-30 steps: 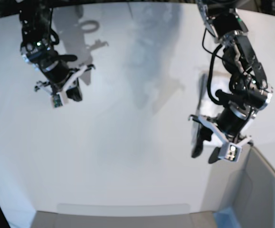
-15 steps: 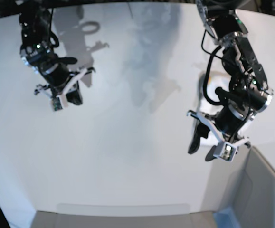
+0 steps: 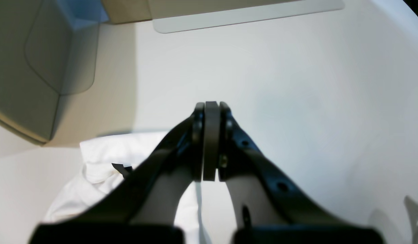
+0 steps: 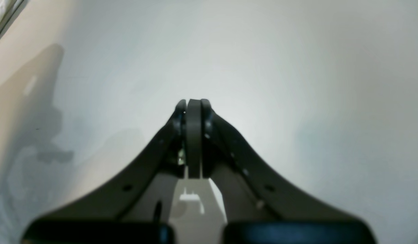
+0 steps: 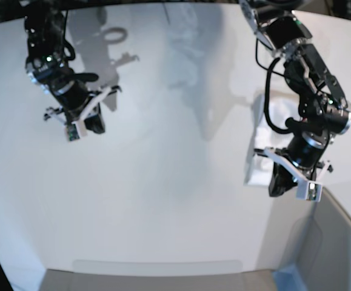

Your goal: Layout the t-shirt on the table in an organized manner, then fold the t-shirt properly

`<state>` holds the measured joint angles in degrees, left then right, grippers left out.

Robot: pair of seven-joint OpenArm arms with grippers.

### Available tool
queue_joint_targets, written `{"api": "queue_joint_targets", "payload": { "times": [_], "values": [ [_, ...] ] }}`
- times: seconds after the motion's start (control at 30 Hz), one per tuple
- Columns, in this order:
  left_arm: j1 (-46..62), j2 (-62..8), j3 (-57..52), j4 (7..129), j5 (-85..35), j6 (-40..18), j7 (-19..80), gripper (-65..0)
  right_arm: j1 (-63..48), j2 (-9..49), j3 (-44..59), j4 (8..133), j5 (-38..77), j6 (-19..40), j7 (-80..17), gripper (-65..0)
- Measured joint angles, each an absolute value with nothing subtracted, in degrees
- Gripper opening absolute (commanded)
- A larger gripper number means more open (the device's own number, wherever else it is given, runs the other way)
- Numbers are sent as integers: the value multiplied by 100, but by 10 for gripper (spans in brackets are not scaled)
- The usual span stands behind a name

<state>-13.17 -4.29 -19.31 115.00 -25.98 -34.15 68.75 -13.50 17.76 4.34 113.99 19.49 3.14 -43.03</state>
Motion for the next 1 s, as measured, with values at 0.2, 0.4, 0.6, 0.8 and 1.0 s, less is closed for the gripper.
{"api": "queue_joint_targets", "payload": {
  "times": [0.2, 0.4, 0.6, 0.8, 1.0],
  "values": [
    [-1267, -412, -1927, 11500, -2626, -3433, 6879, -377, -1350, 1776, 434, 11399, 1951, 314, -4303, -650],
    [-1267, -434, -1907, 11500, -3194, -3433, 6895, -380, -1352, 1776, 434, 11399, 1949, 314, -4303, -650],
    [-1179, -620, -1876, 11504, -3739, -3402, 6901, -380, -1352, 1809, 434, 11399, 1951, 314, -4303, -650],
    [-1144, -600, -1907, 11504, -3756, -3391, 6901, -380, -1365, 1911, 434, 11399, 1951, 314, -4303, -650],
    [-919, -591, -1898, 11500, -3747, -3389, 6901, -380, -1365, 1916, 434, 11399, 1949, 314, -4303, -650]
  ]
}}
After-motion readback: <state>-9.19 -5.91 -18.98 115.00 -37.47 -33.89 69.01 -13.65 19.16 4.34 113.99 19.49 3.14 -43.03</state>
